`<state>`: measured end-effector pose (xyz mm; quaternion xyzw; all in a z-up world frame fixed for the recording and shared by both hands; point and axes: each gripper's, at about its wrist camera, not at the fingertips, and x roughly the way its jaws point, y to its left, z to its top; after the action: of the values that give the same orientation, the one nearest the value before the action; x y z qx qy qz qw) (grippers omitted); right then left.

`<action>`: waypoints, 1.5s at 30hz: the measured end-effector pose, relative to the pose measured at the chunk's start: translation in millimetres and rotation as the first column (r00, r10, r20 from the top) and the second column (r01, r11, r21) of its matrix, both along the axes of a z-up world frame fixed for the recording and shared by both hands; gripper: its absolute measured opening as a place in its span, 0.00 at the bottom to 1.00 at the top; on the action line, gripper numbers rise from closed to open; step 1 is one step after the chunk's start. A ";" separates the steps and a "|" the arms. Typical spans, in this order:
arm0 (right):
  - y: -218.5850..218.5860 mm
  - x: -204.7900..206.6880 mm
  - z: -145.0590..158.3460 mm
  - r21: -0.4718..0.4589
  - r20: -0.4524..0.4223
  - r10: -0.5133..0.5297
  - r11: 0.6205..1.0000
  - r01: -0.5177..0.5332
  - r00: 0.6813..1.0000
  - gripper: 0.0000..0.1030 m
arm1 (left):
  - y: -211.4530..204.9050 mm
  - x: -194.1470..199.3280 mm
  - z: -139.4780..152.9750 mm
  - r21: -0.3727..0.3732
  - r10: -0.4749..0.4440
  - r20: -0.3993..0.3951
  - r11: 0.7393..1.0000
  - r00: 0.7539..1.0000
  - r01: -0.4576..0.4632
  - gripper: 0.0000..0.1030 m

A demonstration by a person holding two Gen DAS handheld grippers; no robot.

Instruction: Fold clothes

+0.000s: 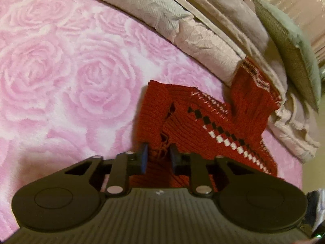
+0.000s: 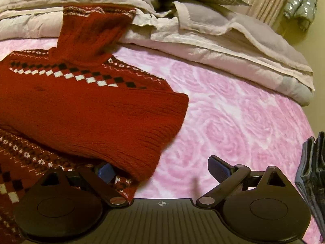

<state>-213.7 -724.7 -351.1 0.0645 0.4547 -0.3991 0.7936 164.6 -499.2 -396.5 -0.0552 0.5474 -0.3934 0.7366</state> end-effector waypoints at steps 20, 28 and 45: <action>5.7 5.4 1.7 0.004 -0.014 0.031 1.000 -0.031 0.999 0.94 | -2.2 -33.0 31.8 0.049 -0.137 0.210 0.990 0.968 0.129 0.15; 1.3 4.6 -3.1 -0.005 -0.034 0.025 1.000 -0.025 0.999 0.94 | -2.5 -26.0 21.8 0.068 -0.156 0.200 0.987 0.967 0.145 0.01; -5.2 2.5 -7.7 0.012 -0.071 0.024 1.000 -0.023 0.997 0.94 | 19.9 -41.4 10.4 0.143 -0.166 0.351 0.982 0.921 0.122 0.04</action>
<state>-211.3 -730.0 -358.8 0.0493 0.4855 -0.3892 0.7813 123.2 -479.3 -386.1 0.1021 0.4274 -0.4167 0.7958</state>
